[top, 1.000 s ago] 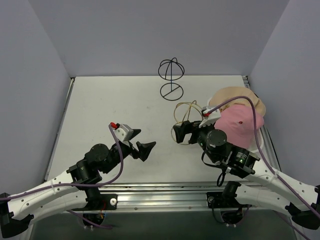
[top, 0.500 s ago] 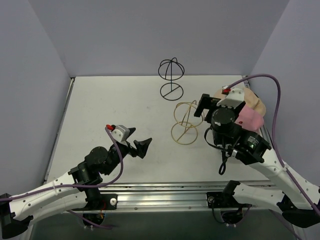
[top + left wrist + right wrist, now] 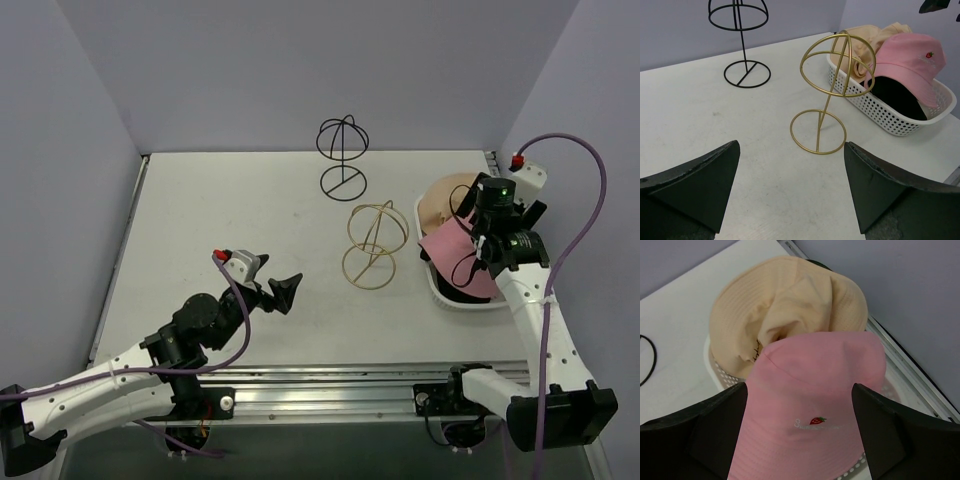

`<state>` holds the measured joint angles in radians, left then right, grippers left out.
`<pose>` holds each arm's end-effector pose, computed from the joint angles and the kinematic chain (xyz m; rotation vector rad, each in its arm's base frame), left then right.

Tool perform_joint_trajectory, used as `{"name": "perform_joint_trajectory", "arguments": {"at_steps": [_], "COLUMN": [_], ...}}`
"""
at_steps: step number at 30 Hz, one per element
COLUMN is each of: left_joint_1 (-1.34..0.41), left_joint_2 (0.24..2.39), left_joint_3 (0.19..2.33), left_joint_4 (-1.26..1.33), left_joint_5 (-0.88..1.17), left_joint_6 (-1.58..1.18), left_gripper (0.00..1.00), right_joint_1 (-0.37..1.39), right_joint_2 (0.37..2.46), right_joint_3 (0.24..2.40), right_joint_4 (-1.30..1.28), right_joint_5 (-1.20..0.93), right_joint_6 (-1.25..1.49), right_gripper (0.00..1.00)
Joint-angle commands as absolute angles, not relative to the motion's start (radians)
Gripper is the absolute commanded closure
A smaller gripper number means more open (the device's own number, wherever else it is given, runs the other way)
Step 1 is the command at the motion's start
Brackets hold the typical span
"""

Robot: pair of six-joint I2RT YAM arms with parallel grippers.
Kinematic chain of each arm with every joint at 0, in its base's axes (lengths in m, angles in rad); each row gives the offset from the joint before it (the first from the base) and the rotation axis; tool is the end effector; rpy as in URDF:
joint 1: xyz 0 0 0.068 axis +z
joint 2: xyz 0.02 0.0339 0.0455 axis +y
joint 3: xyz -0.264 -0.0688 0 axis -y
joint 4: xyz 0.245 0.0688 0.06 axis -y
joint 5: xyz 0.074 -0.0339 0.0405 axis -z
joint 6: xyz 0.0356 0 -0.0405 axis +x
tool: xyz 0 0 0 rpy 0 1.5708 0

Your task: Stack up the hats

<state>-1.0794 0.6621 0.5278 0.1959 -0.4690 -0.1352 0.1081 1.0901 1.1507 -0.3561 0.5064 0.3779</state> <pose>0.0935 -0.1407 0.3090 0.3427 1.5093 -0.6161 0.2399 0.0087 0.3917 0.5832 1.7349 -0.1310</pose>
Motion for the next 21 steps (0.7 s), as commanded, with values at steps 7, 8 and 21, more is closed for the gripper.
{"name": "perform_joint_trajectory", "arguments": {"at_steps": [7,8,21], "left_joint_1": [-1.083,-1.083,-1.083], "left_joint_2": [0.661,0.663,0.672], "left_joint_3": [0.529,0.528,0.531], "left_joint_4": [0.264,0.265,0.265], "left_joint_5": [-0.479,-0.479,-0.488], "left_joint_6": [-0.124,-0.124,-0.123], "left_gripper": [0.06,0.06,0.06], "right_joint_1": [-0.07,-0.077,-0.112], "right_joint_2": [1.092,1.091,1.108], "right_joint_3": [1.009,0.999,0.979], "right_joint_4": [-0.267,-0.255,-0.213], "right_joint_5": [0.347,0.324,0.296], "right_joint_6": [0.388,0.387,0.365], "right_gripper": [0.22,0.23,0.76]}}
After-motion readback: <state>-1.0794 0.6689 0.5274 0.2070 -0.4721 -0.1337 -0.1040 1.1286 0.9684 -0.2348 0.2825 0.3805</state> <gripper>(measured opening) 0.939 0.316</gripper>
